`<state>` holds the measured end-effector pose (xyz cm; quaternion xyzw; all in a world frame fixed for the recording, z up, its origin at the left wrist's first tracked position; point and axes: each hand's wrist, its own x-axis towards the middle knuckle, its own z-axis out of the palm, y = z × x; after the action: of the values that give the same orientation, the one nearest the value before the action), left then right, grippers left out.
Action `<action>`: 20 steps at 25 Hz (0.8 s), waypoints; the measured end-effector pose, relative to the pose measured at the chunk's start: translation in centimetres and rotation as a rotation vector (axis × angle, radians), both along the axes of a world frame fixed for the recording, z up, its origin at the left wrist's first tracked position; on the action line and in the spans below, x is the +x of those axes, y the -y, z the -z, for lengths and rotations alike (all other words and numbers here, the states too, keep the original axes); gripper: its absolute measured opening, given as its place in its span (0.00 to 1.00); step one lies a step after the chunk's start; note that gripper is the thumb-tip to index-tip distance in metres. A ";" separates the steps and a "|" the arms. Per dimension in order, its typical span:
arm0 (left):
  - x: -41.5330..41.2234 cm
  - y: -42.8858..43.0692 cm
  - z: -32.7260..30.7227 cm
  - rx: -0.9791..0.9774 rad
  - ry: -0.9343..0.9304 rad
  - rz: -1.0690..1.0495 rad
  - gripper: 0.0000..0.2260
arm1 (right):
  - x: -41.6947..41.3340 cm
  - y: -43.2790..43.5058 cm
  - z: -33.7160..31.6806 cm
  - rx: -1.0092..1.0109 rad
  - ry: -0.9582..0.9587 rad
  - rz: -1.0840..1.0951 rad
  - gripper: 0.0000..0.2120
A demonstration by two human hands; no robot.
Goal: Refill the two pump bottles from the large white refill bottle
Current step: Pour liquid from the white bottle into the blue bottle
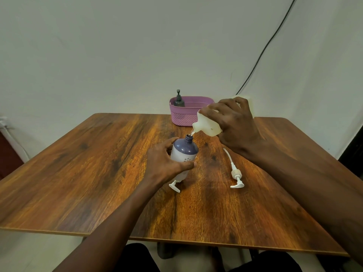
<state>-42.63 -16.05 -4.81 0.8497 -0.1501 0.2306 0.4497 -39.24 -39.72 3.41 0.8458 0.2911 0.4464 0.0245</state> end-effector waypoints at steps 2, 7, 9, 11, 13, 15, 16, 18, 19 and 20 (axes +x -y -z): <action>0.0 0.0 0.1 0.004 -0.002 -0.001 0.41 | -0.1 0.0 0.0 0.000 -0.001 -0.003 0.37; 0.0 0.0 -0.1 0.007 0.006 0.012 0.39 | 0.0 0.0 0.1 -0.014 0.006 -0.004 0.36; 0.0 0.0 -0.2 0.008 0.008 0.016 0.40 | 0.0 0.0 0.1 -0.012 0.007 -0.003 0.36; 0.0 0.0 0.0 0.013 0.009 0.016 0.40 | -0.1 0.0 0.2 -0.008 0.007 -0.005 0.36; 0.2 -0.1 0.2 0.019 0.006 0.018 0.40 | -0.1 -0.1 0.2 -0.012 0.004 -0.006 0.36; 0.3 -0.2 0.5 0.017 0.003 0.023 0.40 | -0.1 -0.1 0.2 -0.022 0.002 -0.001 0.36; 0.3 -0.2 0.5 0.018 0.005 0.024 0.39 | -0.1 -0.1 0.2 -0.026 0.003 0.002 0.36; 0.4 -0.2 0.6 0.021 0.010 0.019 0.36 | -0.1 -0.1 0.2 -0.029 0.007 0.001 0.36; 0.3 -0.2 0.5 0.020 0.010 0.018 0.35 | -0.1 -0.1 0.2 -0.032 0.009 -0.001 0.35; 0.2 -0.1 0.4 0.017 0.010 0.018 0.35 | -0.1 -0.1 0.2 -0.037 0.011 -0.002 0.35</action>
<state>-42.40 -15.91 -5.26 0.8510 -0.1623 0.2295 0.4437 -39.32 -39.58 3.21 0.8424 0.3002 0.4456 0.0414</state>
